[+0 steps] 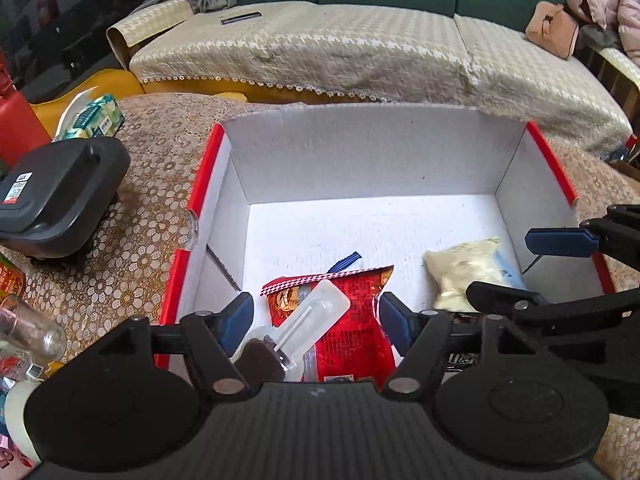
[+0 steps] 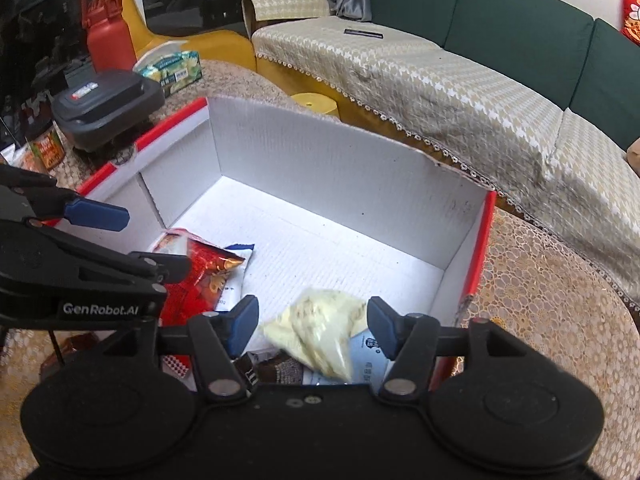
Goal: Organize snacks
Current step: 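Withdraw both tools from the box toward the remaining snacks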
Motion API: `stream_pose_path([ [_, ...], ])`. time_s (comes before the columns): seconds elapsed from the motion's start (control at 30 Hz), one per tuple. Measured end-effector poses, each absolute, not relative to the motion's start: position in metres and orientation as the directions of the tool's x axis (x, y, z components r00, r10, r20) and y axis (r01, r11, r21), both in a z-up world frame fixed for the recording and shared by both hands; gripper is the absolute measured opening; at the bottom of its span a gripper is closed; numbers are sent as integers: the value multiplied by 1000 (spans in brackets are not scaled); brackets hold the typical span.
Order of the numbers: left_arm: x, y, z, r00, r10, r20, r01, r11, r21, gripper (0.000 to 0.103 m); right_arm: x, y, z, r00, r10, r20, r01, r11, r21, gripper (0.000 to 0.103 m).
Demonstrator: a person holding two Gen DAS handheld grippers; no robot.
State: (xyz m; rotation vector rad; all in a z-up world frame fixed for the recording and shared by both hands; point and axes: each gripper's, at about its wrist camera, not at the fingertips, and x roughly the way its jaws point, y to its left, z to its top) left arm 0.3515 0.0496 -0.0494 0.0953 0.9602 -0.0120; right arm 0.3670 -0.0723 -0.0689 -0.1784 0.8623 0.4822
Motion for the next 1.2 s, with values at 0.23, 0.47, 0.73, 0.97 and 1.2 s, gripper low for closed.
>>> stream_pose_path([
  [0.23,334,48,-30,609,32,-793,46,996,76,78,353,-79,-51,565,344,-750,-471,881,49,60],
  [0.47,313,51,-9,637,20,-771,29,998,50,83,330,-89,-32,593,356,-722,-459,886,59,87],
  [0.73,278,48,14,674,-6,-739,54,998,41,83,300,-94,-8,616,383,-688,-472,879,66,88],
  [0.97,242,50,30,702,-40,-711,75,997,18,86,265,-107,7,642,408,-650,-472,877,84,100],
  [1.2,204,59,32,718,-74,-692,79,997,-25,98,229,-119,10,644,430,-633,-493,866,87,103],
])
